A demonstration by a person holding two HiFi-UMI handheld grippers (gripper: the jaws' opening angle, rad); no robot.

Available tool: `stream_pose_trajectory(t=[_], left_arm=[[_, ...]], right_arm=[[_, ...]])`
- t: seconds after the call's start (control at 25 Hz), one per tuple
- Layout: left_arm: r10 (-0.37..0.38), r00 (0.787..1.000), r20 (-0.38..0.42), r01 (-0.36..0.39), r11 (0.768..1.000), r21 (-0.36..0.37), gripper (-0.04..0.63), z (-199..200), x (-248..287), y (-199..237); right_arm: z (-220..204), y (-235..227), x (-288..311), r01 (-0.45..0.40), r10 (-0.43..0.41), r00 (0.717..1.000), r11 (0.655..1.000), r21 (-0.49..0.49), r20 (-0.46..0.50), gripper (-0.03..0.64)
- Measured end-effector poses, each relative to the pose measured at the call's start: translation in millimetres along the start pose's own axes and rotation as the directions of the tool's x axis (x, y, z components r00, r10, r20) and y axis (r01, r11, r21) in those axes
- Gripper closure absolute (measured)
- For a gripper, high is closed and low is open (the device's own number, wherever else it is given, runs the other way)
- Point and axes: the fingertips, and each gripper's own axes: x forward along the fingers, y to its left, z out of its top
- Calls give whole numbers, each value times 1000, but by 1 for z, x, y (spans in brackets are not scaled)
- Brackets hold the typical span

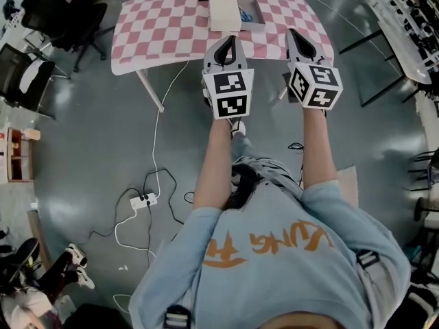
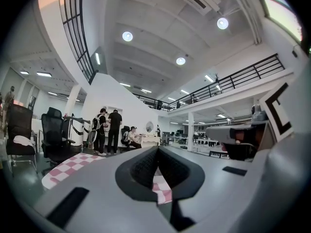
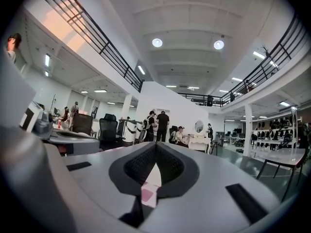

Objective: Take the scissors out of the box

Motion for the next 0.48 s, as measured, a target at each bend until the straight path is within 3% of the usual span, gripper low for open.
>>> stream_pose_trajectory(t=[0.2, 0.48], left_arm=[[29, 1000, -11, -29, 999, -18, 578, -4, 36, 20], [44, 996, -76, -50, 996, -78, 578, -33, 109, 41]], right_arm=[[-7, -19, 40, -5, 5, 1000, 999, 36, -3, 620], [-38, -45, 120, -23, 28, 996, 998, 63, -80, 620]])
